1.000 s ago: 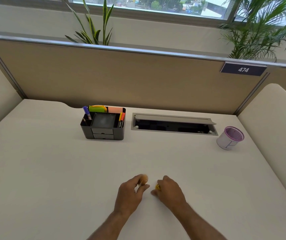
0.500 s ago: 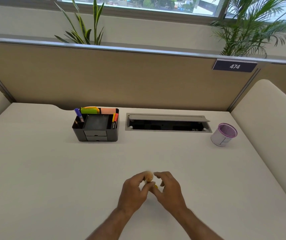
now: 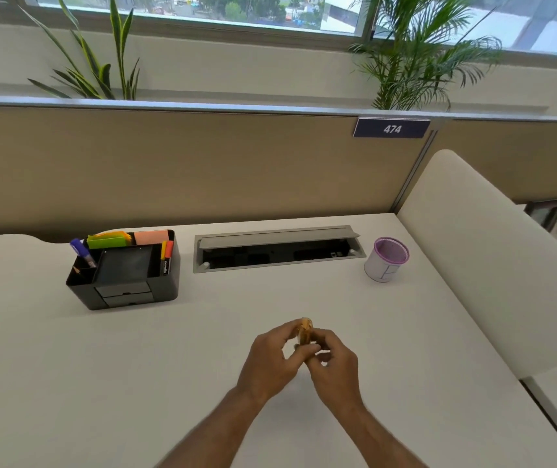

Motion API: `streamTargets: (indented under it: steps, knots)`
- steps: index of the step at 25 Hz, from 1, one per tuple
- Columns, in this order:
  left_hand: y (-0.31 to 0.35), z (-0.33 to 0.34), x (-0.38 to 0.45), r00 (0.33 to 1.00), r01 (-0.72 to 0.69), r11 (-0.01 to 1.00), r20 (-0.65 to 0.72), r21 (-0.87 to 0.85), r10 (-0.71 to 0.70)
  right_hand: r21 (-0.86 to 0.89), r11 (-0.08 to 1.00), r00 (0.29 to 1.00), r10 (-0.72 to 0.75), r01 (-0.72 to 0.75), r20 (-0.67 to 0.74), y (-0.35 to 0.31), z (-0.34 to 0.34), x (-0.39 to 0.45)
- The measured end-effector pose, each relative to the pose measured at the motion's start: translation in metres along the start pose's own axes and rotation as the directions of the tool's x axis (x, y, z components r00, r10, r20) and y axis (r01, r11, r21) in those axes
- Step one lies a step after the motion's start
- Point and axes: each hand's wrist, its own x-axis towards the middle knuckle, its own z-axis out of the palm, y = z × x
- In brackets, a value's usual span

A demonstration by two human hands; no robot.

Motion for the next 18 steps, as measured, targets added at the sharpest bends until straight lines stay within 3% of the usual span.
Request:
streamTargets:
  steps: [3,7,14,18]
  knots:
    - [-0.010,0.017,0.026,0.996,0.071,0.955,0.038,0.288,-0.086,0.003,0.999,0.996,0.040,-0.040,-0.074,0.010,-0.022,0.025]
    - [-0.034,0.040,0.059,0.990,0.029,0.812,0.095,0.583,-0.103,-0.063,0.995,0.974,0.061,-0.076,-0.216,0.024,-0.054,0.070]
    - [-0.079,0.075,0.101,0.903,-0.066,0.679,0.333,0.731,-0.271,-0.284,0.951,0.913,-0.002,-0.124,-0.407,0.047,-0.128,0.164]
    - [-0.089,0.084,0.099,0.923,-0.121,0.618,0.317,0.777,-0.218,-0.402,0.898,0.909,-0.005,-0.179,-0.417,0.063,-0.153,0.205]
